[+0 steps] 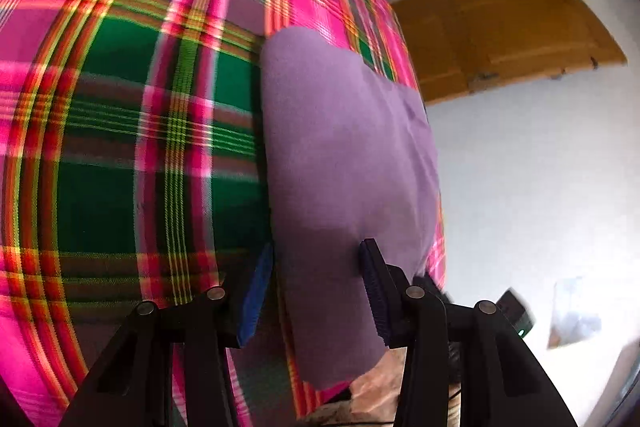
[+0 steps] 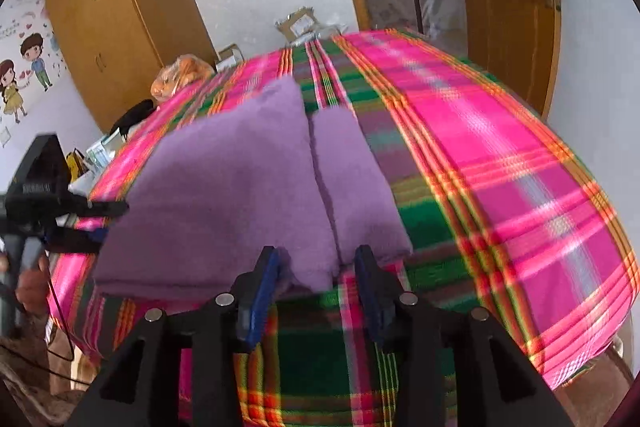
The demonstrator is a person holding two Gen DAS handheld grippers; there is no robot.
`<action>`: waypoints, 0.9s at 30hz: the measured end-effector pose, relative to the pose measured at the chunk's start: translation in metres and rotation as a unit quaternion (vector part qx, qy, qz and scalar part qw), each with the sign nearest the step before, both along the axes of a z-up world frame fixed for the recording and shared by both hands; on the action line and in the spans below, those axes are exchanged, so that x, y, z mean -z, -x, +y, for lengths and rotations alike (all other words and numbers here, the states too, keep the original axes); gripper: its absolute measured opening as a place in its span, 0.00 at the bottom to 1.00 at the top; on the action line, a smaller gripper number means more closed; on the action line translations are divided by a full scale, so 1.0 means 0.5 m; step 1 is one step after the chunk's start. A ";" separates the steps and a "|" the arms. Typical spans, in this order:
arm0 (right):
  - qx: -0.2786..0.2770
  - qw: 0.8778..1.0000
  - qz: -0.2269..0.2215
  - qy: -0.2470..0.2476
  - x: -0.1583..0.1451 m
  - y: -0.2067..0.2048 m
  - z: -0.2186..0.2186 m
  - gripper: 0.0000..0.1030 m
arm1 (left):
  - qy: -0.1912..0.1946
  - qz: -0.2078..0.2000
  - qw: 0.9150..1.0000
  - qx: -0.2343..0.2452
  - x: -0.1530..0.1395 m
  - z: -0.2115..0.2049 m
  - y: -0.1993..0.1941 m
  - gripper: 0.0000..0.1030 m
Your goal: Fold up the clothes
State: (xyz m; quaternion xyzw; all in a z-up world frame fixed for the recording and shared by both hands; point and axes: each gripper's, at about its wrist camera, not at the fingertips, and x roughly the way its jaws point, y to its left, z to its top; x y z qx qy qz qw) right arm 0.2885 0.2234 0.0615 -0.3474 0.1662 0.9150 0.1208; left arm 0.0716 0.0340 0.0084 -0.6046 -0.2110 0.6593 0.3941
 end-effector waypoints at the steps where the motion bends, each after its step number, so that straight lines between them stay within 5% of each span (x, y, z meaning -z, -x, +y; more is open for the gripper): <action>1: -0.005 1.000 0.008 -0.005 -0.008 0.004 -0.002 0.39 | 0.003 0.006 1.000 0.002 -0.001 0.002 -0.004 0.46; 11: -0.024 0.999 -0.009 -0.038 0.010 -0.001 -0.038 0.39 | 0.003 0.017 1.000 0.021 0.007 0.002 -0.030 0.47; 18: -0.006 1.000 0.006 0.006 -0.011 -0.012 0.002 0.39 | 0.008 0.040 0.997 0.061 -0.004 0.002 -0.039 0.47; 27: -0.050 0.998 0.009 0.036 -0.024 0.087 0.056 0.39 | -0.005 0.027 0.996 0.080 0.003 0.004 -0.050 0.47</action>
